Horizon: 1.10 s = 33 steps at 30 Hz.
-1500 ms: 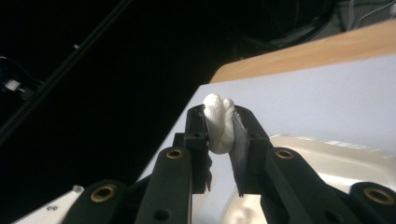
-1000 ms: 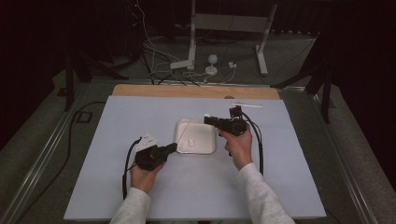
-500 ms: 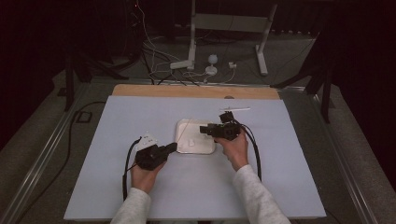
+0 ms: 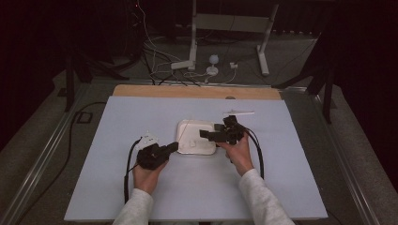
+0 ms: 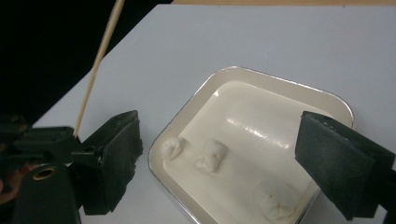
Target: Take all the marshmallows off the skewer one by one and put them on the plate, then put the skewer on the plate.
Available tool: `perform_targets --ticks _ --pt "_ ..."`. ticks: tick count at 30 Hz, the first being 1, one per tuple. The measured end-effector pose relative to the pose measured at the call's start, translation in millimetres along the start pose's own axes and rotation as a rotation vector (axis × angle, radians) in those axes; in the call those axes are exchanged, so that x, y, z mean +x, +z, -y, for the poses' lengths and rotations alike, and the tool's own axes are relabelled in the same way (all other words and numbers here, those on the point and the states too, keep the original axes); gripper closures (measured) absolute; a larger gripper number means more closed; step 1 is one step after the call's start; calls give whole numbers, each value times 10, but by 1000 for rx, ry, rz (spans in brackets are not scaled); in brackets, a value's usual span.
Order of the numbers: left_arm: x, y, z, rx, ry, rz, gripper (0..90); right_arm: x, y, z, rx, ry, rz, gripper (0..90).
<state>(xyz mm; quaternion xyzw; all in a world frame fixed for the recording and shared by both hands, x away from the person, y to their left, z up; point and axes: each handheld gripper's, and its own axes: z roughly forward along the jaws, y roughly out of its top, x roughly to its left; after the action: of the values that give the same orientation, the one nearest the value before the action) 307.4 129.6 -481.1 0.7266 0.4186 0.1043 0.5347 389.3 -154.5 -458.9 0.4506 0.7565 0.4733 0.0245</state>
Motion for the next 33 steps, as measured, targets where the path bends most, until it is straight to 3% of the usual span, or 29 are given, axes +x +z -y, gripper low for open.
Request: perform_targets --ticks 4,14,21,33 --pt "-23 20 -54 0 5 1 900 65 -10 17 3 -50 -19 4" --pt "-66 68 -251 -11 -7 -7 900 135 -177 51 27 -148 -25 0" --pt "-56 121 -308 -14 -29 -7 900 35 -300 149 30 -164 -50 0" --pt "-54 287 -346 -6 -62 -14 900 -140 -724 357 -26 -204 -39 0"
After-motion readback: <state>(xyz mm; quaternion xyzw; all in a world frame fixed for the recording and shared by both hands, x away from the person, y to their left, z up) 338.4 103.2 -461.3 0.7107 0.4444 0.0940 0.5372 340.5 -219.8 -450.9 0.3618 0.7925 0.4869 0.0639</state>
